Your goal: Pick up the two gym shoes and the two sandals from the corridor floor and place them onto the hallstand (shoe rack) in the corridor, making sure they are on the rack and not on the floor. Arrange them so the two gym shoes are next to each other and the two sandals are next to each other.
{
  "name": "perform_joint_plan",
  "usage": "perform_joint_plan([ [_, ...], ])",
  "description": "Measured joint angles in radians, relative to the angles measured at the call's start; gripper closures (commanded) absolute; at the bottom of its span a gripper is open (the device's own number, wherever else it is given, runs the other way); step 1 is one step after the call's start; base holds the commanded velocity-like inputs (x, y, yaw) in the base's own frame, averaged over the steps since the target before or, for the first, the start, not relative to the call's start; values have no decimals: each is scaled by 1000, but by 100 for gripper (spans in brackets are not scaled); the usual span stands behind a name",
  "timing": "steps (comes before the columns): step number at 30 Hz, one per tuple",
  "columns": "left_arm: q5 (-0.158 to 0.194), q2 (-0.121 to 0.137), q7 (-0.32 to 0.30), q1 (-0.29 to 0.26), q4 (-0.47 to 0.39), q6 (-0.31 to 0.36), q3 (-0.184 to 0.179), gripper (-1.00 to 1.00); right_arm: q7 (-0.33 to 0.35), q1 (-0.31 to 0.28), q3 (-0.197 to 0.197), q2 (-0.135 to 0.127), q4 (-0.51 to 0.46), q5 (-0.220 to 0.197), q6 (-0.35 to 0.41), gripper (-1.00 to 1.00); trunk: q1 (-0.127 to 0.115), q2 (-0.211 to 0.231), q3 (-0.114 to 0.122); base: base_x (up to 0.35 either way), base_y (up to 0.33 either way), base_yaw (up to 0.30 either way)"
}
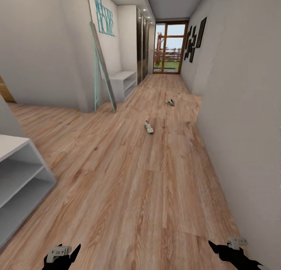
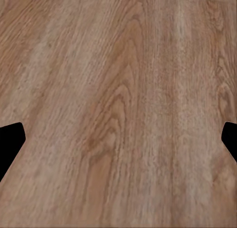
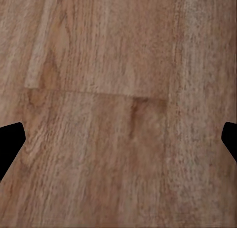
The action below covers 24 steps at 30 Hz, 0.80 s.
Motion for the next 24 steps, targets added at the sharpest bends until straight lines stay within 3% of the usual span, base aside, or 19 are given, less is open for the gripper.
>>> perform_joint_plan([
  [6,4,0,0,0,0,0,1,-100,0,0,0,3,0,0,0,-100,0,0,2,338,0,-215],
  [24,7,0,0,0,0,0,1,-100,0,0,0,3,-1,0,-1,-100,0,0,2,339,0,-12],
])
